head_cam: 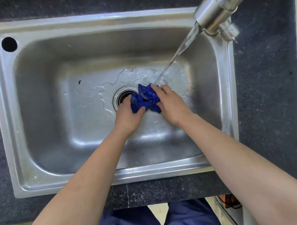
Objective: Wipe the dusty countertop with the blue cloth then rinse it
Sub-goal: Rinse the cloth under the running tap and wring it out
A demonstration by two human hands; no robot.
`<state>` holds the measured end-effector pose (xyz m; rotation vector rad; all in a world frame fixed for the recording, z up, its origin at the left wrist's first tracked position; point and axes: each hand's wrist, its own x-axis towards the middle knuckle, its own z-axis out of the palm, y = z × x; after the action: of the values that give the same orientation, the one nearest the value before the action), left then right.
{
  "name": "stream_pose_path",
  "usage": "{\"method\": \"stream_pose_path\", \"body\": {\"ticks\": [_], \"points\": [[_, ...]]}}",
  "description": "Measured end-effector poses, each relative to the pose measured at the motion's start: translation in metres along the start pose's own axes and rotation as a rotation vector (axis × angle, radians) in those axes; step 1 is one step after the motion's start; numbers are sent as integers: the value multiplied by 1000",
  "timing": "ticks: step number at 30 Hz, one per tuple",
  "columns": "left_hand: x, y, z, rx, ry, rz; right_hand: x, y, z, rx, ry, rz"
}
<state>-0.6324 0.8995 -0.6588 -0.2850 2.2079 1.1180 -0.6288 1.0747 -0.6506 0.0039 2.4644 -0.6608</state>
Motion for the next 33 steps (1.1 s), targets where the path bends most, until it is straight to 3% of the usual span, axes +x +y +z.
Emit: {"method": "stream_pose_path", "body": {"ticks": [5,8,11,13,15,19,23,25,27,29,31,33], "points": [[11,6,-1,111,36,-65,-1,-3,-6,58,-4,164],[14,16,-5,60,66,-39,-16,2,-17,14,133,301],[9,29,-6,-101,100,-11,-31,5,-31,309,412,401],[5,40,-4,-244,117,-4,-35,4,-34,554,527,361],[5,44,-1,-311,128,28,-35,5,-31,602,488,245],[9,40,-6,-187,127,49,-19,13,-17,262,224,217],[11,44,-8,-263,38,-89,5,-4,-1,148,296,241],[15,43,-10,-310,19,-131,17,-8,2,282,301,204],[20,42,-13,-357,15,-155,23,-8,-6,575,219,210],[24,41,-16,-414,31,-188,20,-6,-12,709,153,212],[28,40,-18,-446,56,-209,13,-5,-17,746,187,217],[27,43,-23,-541,78,-200,1,-7,-27,838,324,241]]}}
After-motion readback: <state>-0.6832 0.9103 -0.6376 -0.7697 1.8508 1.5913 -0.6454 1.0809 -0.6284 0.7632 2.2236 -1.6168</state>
